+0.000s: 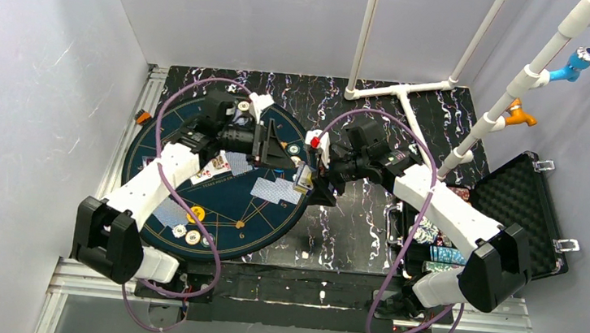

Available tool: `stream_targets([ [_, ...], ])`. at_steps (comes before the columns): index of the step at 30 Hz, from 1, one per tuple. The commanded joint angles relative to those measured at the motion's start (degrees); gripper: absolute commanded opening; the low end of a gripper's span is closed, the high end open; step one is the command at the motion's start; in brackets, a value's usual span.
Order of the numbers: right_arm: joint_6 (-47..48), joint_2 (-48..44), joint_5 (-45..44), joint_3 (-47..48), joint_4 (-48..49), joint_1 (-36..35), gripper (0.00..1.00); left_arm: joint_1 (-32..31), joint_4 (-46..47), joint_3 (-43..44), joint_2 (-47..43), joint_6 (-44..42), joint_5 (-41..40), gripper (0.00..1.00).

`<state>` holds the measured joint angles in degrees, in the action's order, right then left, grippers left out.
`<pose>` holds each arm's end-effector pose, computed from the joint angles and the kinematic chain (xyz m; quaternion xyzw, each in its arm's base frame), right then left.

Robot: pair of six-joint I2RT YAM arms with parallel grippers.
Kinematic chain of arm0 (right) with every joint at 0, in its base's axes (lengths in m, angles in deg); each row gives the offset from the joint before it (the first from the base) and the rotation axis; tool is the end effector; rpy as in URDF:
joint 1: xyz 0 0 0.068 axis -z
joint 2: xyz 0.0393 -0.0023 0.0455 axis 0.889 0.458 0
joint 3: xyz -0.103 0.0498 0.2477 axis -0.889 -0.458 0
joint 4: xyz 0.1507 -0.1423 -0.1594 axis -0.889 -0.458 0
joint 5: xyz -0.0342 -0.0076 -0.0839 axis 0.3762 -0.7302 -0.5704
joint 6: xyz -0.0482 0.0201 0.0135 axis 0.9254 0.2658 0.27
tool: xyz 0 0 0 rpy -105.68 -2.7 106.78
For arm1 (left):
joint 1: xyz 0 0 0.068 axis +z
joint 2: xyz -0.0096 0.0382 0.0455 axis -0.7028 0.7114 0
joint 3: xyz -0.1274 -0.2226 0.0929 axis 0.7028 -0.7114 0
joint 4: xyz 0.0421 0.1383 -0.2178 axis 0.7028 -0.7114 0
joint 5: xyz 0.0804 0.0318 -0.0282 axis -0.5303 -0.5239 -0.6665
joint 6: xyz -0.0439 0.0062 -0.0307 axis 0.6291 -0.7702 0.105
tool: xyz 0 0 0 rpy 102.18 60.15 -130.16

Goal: Distribute texas hold em gaming equipment

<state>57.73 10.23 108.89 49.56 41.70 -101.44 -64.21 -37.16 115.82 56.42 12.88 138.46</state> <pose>0.2204 0.2048 0.3036 -0.5629 0.6748 0.3444 0.3304 0.2701 -0.1275 0.3283 0.1721 0.7688 -0.5637 0.2482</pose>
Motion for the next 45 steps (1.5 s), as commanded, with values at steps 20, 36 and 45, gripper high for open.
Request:
stream_targets([
  [20,0.4,-1.2,2.2,3.3,1.7,-0.3,0.39,-3.0,-4.8,0.7,4.2,-2.4,7.0,0.00],
  [36,-4.2,-2.4,-2.9,4.8,2.6,2.4,0.98,35.3,-16.8,10.8,11.7,-16.2,9.1,0.00],
  [45,-3.7,-3.9,-6.2,2.2,2.0,5.2,0.98,44.4,-18.7,28.3,31.4,-19.4,-4.7,0.00],
])
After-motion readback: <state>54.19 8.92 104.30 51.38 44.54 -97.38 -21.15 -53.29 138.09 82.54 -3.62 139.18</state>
